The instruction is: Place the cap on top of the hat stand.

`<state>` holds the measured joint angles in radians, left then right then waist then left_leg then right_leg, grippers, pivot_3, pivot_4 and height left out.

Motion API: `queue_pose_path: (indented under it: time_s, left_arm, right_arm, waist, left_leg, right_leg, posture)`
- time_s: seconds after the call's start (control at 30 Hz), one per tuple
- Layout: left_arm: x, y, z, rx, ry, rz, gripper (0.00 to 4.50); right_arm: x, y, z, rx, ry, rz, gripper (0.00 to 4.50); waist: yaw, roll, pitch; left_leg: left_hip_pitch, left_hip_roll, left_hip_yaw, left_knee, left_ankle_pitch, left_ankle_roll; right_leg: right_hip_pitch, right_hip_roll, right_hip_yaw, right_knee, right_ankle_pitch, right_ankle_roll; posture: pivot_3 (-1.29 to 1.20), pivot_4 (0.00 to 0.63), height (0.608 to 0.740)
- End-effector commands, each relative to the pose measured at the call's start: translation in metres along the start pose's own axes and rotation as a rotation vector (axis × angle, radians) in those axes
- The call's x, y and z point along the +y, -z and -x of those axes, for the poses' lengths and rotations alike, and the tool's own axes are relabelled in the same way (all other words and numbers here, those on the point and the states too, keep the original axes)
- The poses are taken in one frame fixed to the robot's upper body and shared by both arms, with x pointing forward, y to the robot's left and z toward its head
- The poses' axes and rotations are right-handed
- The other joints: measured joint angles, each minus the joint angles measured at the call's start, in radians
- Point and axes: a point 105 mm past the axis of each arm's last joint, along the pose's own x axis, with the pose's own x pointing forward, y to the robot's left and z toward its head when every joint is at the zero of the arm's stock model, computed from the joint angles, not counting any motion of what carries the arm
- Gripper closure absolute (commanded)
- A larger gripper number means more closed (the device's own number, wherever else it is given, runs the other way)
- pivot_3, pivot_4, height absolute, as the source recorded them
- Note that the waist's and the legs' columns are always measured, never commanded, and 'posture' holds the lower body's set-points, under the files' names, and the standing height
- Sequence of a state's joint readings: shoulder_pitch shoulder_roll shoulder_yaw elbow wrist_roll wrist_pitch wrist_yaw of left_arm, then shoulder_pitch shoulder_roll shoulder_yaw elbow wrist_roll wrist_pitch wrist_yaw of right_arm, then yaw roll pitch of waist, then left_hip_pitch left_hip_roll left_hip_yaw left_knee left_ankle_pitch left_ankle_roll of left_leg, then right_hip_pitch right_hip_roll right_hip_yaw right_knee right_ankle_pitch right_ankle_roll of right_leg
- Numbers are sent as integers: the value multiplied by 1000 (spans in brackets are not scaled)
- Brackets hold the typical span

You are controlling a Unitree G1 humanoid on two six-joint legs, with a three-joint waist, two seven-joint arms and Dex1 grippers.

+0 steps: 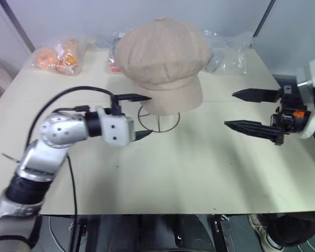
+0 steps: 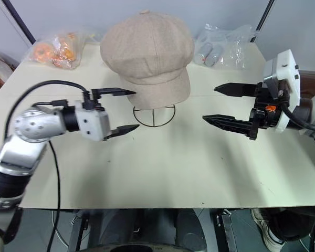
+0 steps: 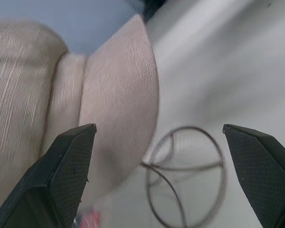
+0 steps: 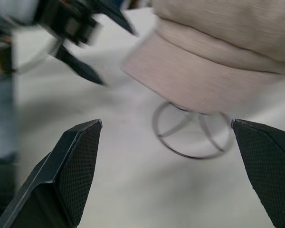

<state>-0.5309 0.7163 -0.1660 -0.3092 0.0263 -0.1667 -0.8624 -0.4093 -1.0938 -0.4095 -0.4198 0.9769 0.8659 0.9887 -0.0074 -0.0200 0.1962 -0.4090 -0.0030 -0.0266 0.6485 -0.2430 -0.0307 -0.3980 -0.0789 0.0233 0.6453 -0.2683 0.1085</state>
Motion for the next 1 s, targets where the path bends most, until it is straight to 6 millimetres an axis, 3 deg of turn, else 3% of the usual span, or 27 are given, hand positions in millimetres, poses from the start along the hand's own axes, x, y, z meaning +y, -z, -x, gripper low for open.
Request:
queue_pose_path:
  time_s: [0.03, 0.17, 0.3, 0.4, 0.63, 0.83, 1.0]
  left_arm:
    - [11, -7, -17, -35, -78, -119, 0]
    - [14, -9, -32, -63, -122, -182, 0]
    - [14, -7, -32, -67, -141, -191, 0]
    - [16, -4, -30, -68, -152, -195, 942]
    - [30, 3, -14, -100, -215, -190, 4394]
    - [39, 16, 11, -141, -194, -140, 4394]
    - [36, 22, 19, -163, -140, -165, 4394]
  right_arm:
    - [0, -17, 4, -19, 5, 39, 40]
    - [-5, -16, 5, -1, 27, 51, 40]
    - [-7, -12, 6, 19, 49, 58, 40]
    - [-8, -11, 7, 25, 55, 65, 0]
    - [-14, -18, 12, 13, 68, 80, 0]
    - [-20, -25, 14, -4, 66, 90, 0]
    - [-21, -29, 11, -12, 52, 105, 0]
  waist:
    - [1, 0, 0]
    - [-1, 0, 0]
    - [-5, 0, 0]
    - [-3, 0, 0]
    - [-2, 0, 0]
    - [-3, 1, 0]
    - [-3, 1, 0]
  left_leg:
    - [0, 0, 0, 0, 0, 0]
    - [0, 0, 0, 0, 0, 0]
    - [0, 0, 0, 0, 0, 0]
    - [0, 0, 0, 0, 0, 0]
    - [0, 0, 0, 0, 0, 0]
    - [1, 0, 0, 0, 0, 0]
    - [1, 0, 0, 0, 0, 0]
  right_leg:
    - [0, 0, 0, 0, 0, 0]
    - [0, 0, 0, 0, 0, 1]
    - [-1, 0, 0, 1, 0, 1]
    - [-1, 1, 0, 1, 0, 1]
    - [-1, 0, 0, 1, 0, 1]
    - [-1, 0, 0, 1, 0, 1]
    - [-1, 0, 0, 1, 0, 1]
  posture:
    - [0, 150, 740]
    - [0, 150, 740]
    - [0, 150, 740]
    - [0, 150, 740]
    - [0, 150, 740]
    - [0, 150, 740]
    - [0, 150, 740]
